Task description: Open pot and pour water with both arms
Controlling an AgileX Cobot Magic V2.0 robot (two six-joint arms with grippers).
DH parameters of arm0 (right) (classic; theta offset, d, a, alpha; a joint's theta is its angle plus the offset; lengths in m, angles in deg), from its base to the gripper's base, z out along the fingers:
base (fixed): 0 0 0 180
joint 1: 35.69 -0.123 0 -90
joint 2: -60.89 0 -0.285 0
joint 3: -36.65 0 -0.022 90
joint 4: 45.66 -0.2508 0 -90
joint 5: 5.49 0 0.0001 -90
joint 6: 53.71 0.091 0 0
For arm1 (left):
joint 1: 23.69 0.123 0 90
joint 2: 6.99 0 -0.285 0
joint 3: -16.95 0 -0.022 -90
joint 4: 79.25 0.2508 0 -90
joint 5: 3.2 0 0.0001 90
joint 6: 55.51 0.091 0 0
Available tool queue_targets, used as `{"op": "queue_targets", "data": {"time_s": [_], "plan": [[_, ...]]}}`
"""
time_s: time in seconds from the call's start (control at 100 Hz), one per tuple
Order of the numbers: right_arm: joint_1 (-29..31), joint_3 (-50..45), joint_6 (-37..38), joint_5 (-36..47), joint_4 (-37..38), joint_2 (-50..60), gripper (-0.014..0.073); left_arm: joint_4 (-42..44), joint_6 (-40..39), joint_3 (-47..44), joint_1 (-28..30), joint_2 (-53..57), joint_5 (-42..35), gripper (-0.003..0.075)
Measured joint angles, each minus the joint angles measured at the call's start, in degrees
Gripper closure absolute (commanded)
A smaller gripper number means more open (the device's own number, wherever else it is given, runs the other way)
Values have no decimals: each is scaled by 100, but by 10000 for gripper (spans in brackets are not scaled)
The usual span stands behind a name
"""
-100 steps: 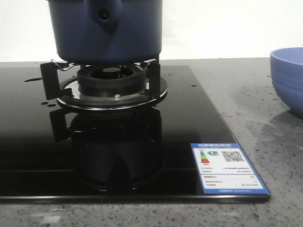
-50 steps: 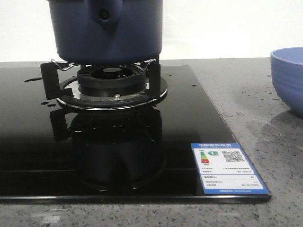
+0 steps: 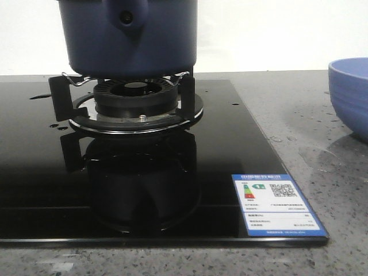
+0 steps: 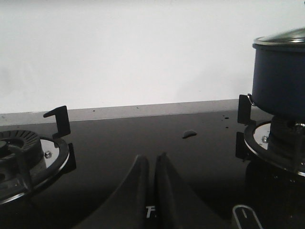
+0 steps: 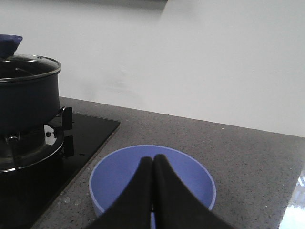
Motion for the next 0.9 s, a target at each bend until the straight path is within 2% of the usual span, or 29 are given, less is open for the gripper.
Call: {"op": "queue_targets", "data": {"time_s": [0.19,0.29,0.9], "plan": [[0,0,0,0,0,0,657,301,-66,0,0,449,1532,741],[0,0,0,0,0,-11,657,323,-75,0,0,449,2083,741],[0,0,0,0,0,-11,657,323,-93,0,0,449,2154,741]]}}
